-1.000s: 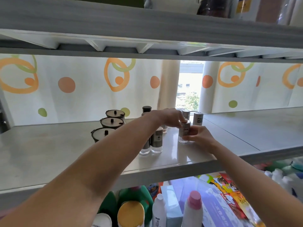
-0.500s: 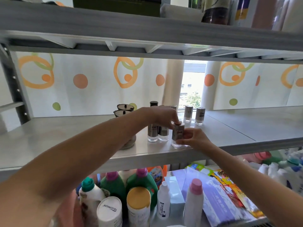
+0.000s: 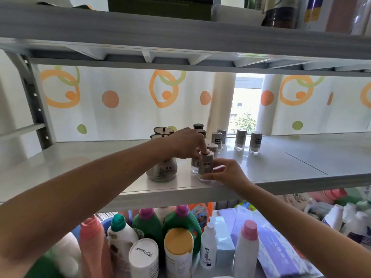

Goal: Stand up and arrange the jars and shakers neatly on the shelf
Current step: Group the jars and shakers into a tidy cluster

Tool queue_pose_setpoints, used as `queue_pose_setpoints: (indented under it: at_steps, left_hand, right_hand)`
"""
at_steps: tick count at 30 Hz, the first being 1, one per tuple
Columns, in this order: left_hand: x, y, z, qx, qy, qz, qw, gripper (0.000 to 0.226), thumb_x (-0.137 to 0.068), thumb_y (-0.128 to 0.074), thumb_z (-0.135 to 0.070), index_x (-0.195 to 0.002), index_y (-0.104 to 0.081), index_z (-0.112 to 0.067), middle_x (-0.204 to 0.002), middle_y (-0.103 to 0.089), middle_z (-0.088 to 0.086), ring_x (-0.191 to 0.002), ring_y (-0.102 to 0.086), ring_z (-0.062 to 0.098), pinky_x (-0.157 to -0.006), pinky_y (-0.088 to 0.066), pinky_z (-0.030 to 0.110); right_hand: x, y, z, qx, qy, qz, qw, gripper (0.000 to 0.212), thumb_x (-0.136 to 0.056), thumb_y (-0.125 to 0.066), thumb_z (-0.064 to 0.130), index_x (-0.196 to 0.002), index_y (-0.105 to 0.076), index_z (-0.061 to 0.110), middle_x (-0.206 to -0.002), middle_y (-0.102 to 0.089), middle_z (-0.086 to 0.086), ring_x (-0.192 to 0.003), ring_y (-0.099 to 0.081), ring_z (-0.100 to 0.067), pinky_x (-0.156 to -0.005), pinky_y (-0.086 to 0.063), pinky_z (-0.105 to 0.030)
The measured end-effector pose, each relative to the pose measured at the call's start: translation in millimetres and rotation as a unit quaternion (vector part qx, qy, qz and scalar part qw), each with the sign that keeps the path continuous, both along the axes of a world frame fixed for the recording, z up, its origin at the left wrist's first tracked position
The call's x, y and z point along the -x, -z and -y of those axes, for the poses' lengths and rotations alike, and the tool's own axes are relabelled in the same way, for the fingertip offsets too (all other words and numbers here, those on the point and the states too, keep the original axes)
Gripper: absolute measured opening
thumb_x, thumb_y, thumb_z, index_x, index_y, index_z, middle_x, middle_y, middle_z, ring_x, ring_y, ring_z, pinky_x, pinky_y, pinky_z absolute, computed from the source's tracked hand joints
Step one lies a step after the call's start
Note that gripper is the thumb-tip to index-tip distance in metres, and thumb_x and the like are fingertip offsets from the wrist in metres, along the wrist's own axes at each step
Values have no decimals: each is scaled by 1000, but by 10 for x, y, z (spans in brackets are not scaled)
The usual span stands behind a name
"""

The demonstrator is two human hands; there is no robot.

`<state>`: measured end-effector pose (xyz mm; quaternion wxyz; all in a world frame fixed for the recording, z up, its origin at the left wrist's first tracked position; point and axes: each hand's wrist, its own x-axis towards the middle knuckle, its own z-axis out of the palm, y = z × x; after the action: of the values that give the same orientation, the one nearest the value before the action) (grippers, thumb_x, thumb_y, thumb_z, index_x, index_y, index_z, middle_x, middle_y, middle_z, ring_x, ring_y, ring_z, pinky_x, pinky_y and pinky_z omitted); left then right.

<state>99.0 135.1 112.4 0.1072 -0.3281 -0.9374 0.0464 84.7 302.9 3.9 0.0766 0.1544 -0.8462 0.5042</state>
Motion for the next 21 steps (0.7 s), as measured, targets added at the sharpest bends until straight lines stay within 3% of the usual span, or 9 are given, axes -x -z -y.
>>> queue_pose_setpoints:
  at_steps: [3, 13, 21]
  left_hand:
    - [-21, 23, 36, -32, -16, -2, 999, 26, -85, -65, -24, -111, -71, -24, -109, -70, -3, -100, -61, 19, -88, -46, 31]
    - [22, 91, 104, -91, -52, 3, 995, 27, -84, -66, -21, -110, -71, -22, -110, -70, 1, -103, -62, 21, -86, -49, 32]
    - [73, 92, 137, -101, -44, 7, 994, 25, -85, -66, -19, -109, -72, -21, -110, -71, 1, -103, -62, 21, -87, -47, 29]
  right_hand:
    - [14, 6, 57, 0, 8, -3, 1000, 45, -61, -86, 18, -103, -71, 16, -98, -74, 3, -82, -70, -4, -66, -47, -10]
    - [62, 18, 188, 10, 53, -25, 998, 51, -57, -88, 16, -103, -66, 9, -98, -73, -5, -79, -68, -8, -69, -52, -12]
    - [71, 32, 263, -1, 69, -40, 997, 48, -61, -86, 16, -103, -65, 9, -102, -73, -8, -86, -69, -14, -78, -57, -25]
